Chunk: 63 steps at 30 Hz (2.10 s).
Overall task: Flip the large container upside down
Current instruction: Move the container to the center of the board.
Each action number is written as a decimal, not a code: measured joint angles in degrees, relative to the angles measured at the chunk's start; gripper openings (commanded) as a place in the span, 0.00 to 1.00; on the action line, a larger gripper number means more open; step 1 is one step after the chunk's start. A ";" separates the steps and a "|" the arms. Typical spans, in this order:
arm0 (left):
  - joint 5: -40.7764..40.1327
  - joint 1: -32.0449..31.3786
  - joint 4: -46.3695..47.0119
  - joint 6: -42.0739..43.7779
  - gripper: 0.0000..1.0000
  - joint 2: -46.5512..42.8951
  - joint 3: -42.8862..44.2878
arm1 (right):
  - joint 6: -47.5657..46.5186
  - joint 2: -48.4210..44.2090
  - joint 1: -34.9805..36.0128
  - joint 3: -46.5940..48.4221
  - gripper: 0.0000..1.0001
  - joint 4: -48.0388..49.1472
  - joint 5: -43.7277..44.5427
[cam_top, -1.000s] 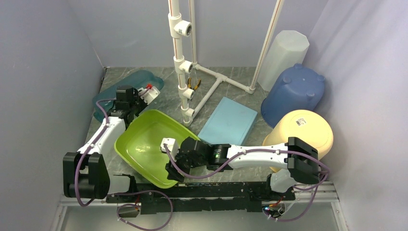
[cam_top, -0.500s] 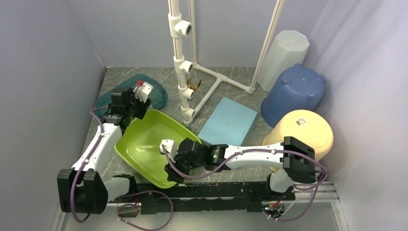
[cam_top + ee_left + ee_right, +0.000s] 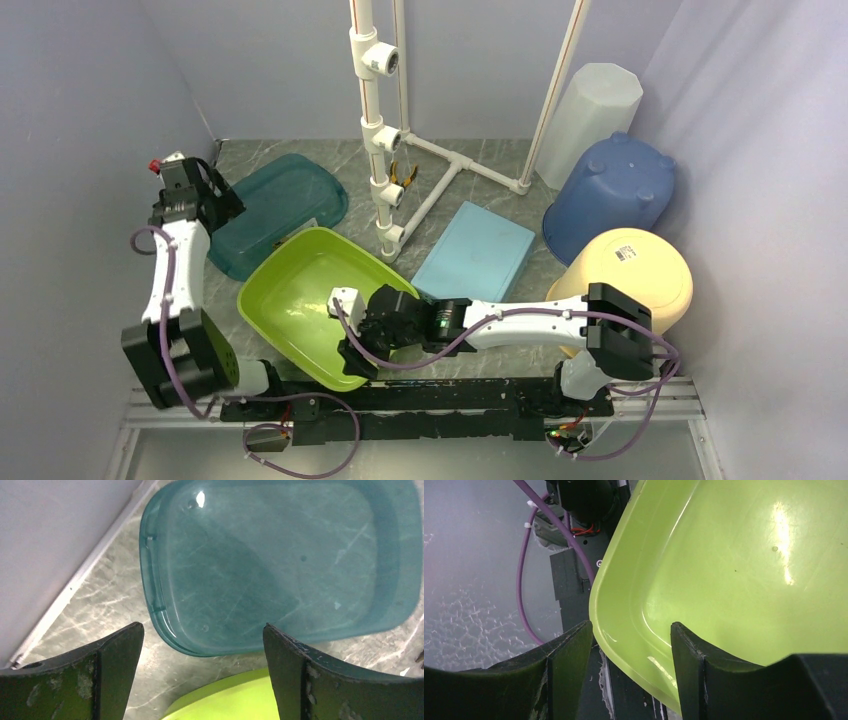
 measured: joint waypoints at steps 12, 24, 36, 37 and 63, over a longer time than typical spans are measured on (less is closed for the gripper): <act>6.71 8.26 -4.68 -9.81 0.91 21.66 7.85 | 0.00 1.70 0.22 2.89 0.63 -2.84 0.09; 12.28 8.70 3.61 -1.05 0.81 31.76 16.15 | 0.15 3.28 0.57 3.45 0.63 -3.69 0.17; 22.01 8.44 15.08 4.79 0.80 42.23 25.29 | -0.26 5.79 0.57 6.16 0.62 -6.25 0.15; 22.51 8.20 15.52 5.22 0.81 43.76 27.15 | -0.33 5.88 0.57 6.45 0.62 -6.36 0.09; 23.15 4.55 -1.31 -5.46 0.89 -15.63 1.88 | 5.16 -4.20 -0.24 1.79 0.65 -4.90 17.92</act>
